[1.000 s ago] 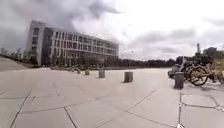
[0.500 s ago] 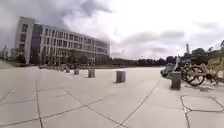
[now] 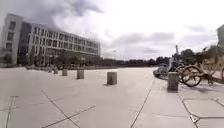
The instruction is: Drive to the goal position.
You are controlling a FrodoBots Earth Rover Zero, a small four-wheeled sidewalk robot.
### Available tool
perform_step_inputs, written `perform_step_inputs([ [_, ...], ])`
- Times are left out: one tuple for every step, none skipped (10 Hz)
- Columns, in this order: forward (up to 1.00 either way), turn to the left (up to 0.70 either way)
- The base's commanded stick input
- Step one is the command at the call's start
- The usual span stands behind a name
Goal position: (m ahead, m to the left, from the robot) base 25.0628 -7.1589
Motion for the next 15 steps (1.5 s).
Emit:
perform_step_inputs([
  [0.70,-0.23],
  [0.70,-0.23],
  [0.70,-0.23],
  [0.70,-0.23],
  [0.70,-0.17],
  [0.70,-0.02],
  [0.70,0.00],
  [0.70,0.00],
  [0.70,0.00],
  [0.70,0.00],
  [0.70,0.00],
  [0.70,0.00],
  [0.70,-0.07],
  [0.70,-0.17],
  [0.70,-0.05],
])
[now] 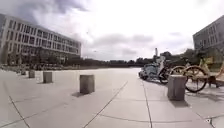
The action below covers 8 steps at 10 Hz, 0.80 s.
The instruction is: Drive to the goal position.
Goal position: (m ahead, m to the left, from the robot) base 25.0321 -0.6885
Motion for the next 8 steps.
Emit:
perform_step_inputs([
  [0.70,-0.01],
  [0.70,-0.06],
  [0.70,-0.22],
  [0.70,-0.01],
  [0.70,-0.10],
  [0.70,-0.21],
  [0.70,-0.06],
  [0.70,0.00],
])
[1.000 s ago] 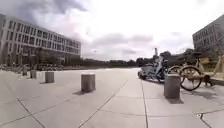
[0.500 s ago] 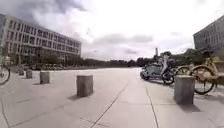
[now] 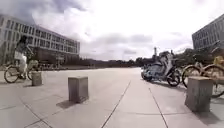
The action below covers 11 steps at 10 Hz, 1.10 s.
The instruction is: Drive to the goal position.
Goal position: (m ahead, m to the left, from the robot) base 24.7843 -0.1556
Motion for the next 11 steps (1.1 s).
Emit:
perform_step_inputs([
  [0.70,0.00],
  [0.70,0.00],
  [0.70,0.00],
  [0.70,0.00],
  [0.70,0.00],
  [0.70,0.00],
  [0.70,0.00],
  [0.70,0.00],
  [0.70,0.00],
  [0.70,0.00],
  [0.70,0.00],
])
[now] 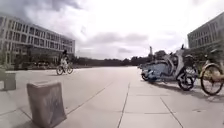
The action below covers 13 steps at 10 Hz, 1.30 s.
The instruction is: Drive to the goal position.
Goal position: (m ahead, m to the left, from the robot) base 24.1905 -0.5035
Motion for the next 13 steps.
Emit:
perform_step_inputs([
  [0.70,0.00],
  [0.70,0.00],
  [0.70,0.00],
  [0.70,0.00],
  [0.70,0.00],
  [0.70,0.00],
  [0.70,0.00],
  [0.70,0.00],
  [0.70,0.00],
  [0.70,0.00],
  [0.70,0.00],
  [0.70,0.00],
  [0.70,0.00],
])
